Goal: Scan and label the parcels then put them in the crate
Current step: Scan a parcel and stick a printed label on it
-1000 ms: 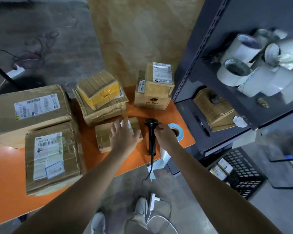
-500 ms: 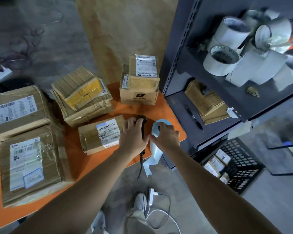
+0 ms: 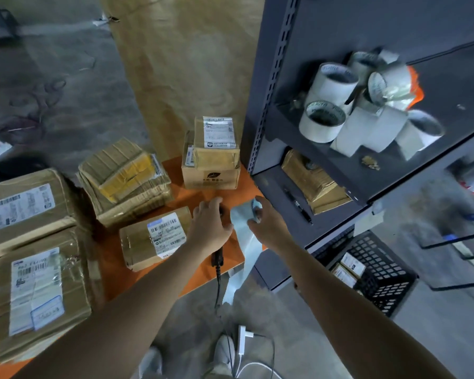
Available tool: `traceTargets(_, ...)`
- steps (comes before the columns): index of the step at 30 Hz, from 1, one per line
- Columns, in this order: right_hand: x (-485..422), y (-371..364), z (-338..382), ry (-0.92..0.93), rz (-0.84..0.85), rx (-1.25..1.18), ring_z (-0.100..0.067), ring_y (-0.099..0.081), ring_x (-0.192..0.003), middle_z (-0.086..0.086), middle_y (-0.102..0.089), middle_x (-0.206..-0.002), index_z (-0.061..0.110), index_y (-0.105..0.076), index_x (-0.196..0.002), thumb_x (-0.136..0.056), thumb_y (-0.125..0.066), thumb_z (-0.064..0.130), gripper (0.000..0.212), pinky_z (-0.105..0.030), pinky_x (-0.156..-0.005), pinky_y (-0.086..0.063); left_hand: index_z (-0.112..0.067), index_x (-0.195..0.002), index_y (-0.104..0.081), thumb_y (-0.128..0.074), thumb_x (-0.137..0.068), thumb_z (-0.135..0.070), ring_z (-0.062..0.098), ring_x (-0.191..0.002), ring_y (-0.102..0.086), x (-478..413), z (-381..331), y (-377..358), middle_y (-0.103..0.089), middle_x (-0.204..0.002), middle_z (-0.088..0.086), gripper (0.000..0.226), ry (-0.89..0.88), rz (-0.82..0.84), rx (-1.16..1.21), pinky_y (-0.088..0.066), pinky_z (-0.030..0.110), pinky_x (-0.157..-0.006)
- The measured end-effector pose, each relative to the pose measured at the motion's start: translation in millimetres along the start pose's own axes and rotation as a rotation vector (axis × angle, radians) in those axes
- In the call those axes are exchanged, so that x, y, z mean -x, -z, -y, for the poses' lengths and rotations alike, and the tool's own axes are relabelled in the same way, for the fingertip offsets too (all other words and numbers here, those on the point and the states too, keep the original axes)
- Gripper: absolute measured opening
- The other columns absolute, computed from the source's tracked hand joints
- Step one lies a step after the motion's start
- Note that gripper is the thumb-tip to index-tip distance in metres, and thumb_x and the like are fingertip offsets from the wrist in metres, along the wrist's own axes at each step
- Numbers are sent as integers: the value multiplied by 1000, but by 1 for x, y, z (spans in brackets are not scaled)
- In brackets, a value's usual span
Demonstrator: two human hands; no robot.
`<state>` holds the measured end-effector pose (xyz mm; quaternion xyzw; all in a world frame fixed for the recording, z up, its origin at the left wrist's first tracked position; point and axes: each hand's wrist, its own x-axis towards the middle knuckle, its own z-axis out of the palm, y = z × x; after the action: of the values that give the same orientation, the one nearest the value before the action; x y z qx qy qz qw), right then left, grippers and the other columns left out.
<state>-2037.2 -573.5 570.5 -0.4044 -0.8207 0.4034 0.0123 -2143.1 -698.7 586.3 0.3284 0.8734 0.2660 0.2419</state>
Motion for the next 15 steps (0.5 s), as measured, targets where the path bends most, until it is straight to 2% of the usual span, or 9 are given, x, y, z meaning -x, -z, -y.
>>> traceTargets(2,7,7,4,7,-28,-130,-20,-62,-100,-3,-61,-123,28,-31,-149,-94,-60,19,64,-24,-66,-45,-15,-142,-36,-68,-88,-30,28,-123,-48,-1,-7,8,-49,-130,11,65,-19,5,112,-44,42,-101)
traceTargets(4,15,13,9,17,-44,-252,-15,-60,-106,-1,-63,-117,30,-33,-149,-93,-64,19,65,-25,-80,-46,-16,-143,-35,-69,-88,-32,22,-112,-54,0,-14,17,-53,-120,5,66,-22,12,224,-47,35,-92)
traceTargets(7,24,16,17,47,-37,-357,-9,-61,-108,0,-66,-114,34,-36,-145,-91,-67,13,66,-30,-93,-48,-17,-144,-34,-72,-86,-31,20,-103,-59,0,-18,26,-57,-117,5,71,13,25,380,-50,36,-91)
traceTargets(10,33,15,23,66,-27,-432,-2,-63,-103,11,-67,-108,46,-39,-135,-90,-66,6,65,-31,-92,-52,-16,-143,-34,-75,-84,-19,18,-94,-62,3,-18,33,-60,-114,8,72,39,68,549,-52,28,-77)
traceTargets(12,37,14,24,84,-13,-449,-2,-63,-105,11,-66,-112,51,-39,-129,-89,-65,2,68,-29,-92,-53,-15,-142,-35,-77,-81,-10,17,-91,-62,5,-15,37,-61,-107,5,75,33,75,623,-50,21,-70)
traceTargets(15,41,13,25,109,8,-506,-6,-63,-107,6,-64,-118,44,-39,-134,-87,-66,-2,72,-28,-92,-53,-23,-139,-40,-83,-72,-8,17,-92,-64,6,-8,39,-64,-102,3,80,-19,48,611,-54,27,-77)
